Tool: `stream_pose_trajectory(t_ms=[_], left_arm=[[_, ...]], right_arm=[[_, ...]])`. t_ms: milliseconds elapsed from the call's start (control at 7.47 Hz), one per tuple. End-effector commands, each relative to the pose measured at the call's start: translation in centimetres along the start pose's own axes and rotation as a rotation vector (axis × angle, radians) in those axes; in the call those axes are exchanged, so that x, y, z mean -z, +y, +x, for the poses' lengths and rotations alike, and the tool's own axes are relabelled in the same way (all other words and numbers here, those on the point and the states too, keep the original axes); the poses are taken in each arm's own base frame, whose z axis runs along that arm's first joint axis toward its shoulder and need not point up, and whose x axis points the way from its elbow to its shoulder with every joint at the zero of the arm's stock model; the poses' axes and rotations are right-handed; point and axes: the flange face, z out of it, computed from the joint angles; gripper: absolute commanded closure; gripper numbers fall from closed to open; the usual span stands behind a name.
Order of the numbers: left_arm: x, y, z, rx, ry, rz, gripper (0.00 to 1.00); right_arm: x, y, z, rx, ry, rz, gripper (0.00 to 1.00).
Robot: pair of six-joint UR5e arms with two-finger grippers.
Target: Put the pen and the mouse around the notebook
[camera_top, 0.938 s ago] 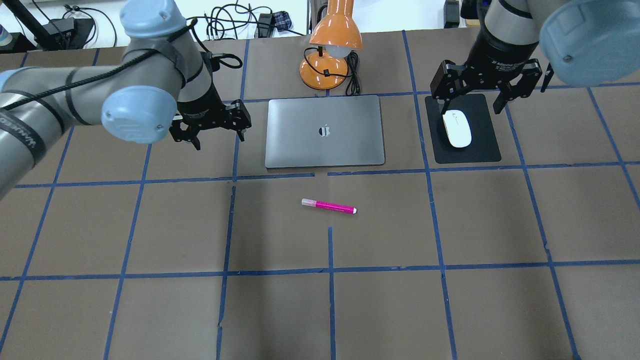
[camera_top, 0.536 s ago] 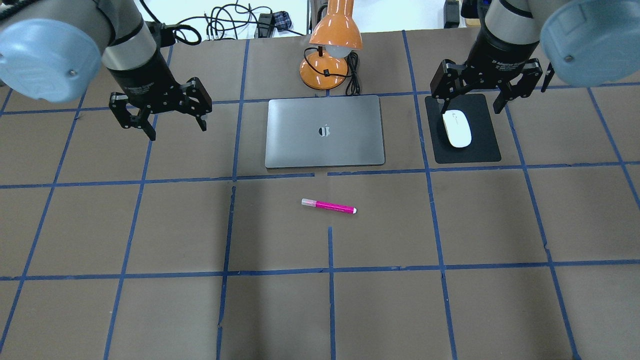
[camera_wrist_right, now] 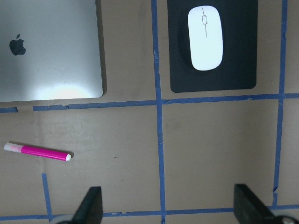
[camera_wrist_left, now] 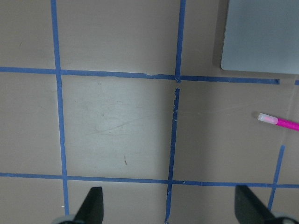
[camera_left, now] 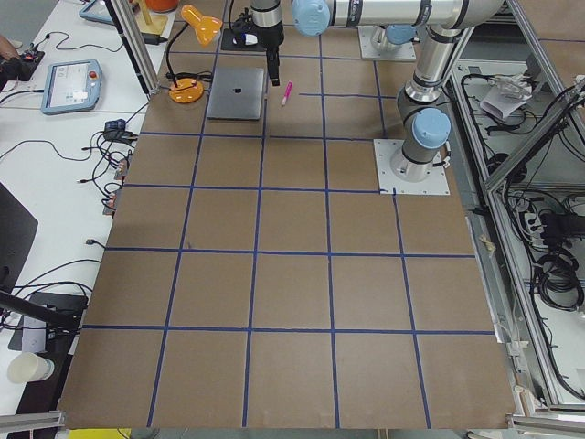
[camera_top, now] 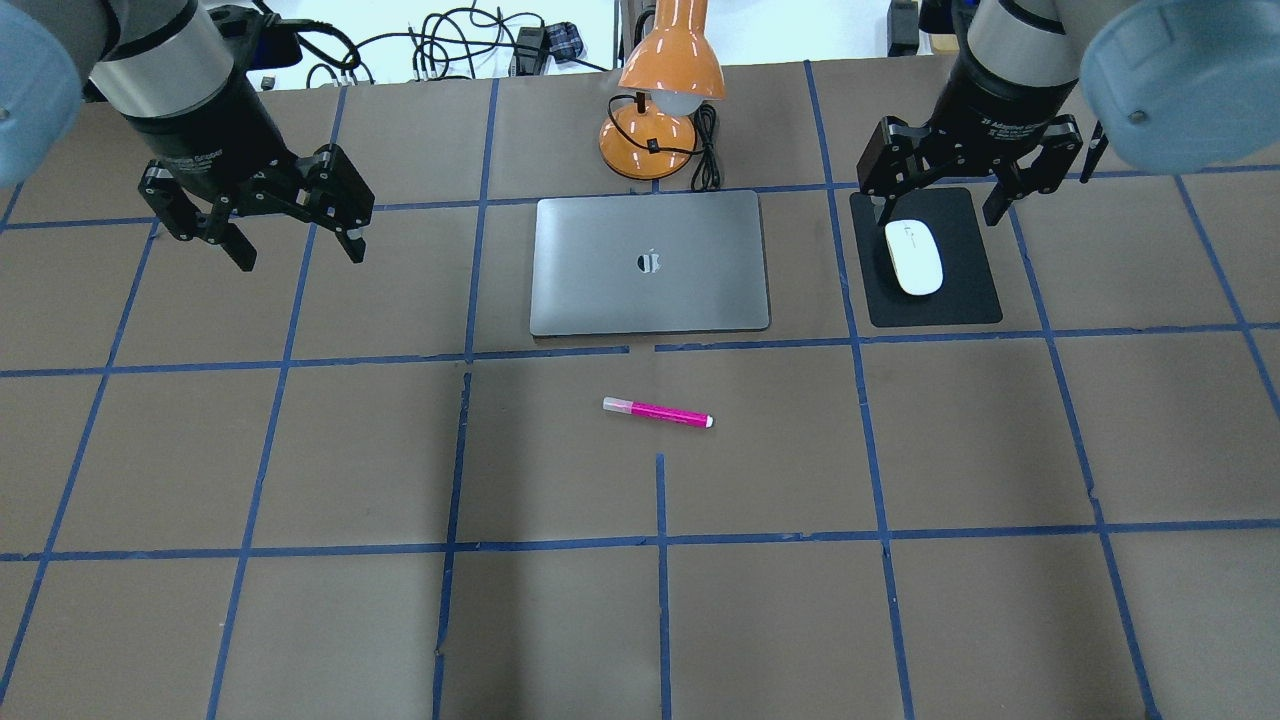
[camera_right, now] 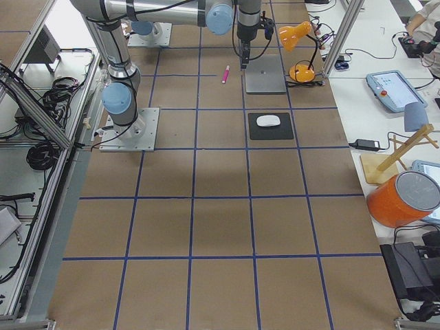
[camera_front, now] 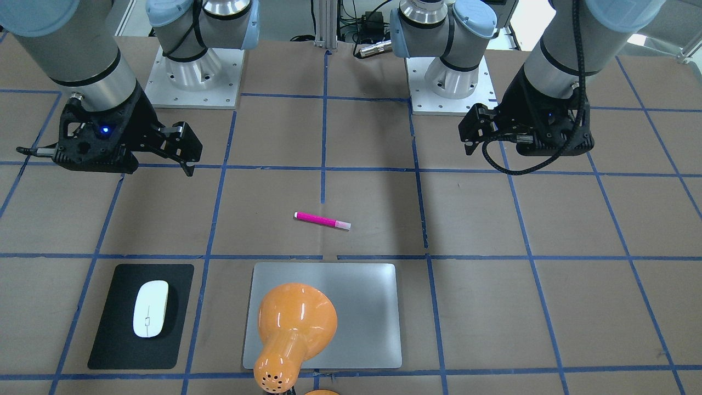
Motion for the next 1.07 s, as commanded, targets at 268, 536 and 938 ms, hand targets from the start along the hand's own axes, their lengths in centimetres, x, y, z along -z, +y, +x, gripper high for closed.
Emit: stream_pose_trajectory(t_ms=[268,536,938], left_arm=[[-1.23,2.21,-0.05,-0.003,0.001,0.010,0.00],[-1.31,2.24,0.04,-0.004,0.002,0.008,0.00],[-1.40,2.15,0.02,-0.004,0.001,0.010,0.00]], right_arm=[[-0.02,0.05,-0.07,0.011,-0.005,0.000,0.00],[0.05,0.03,-0.07,0.011,-0.005,0.002,0.00],[-0.02,0.05,-0.08,0.011,-0.006,0.000,0.00]])
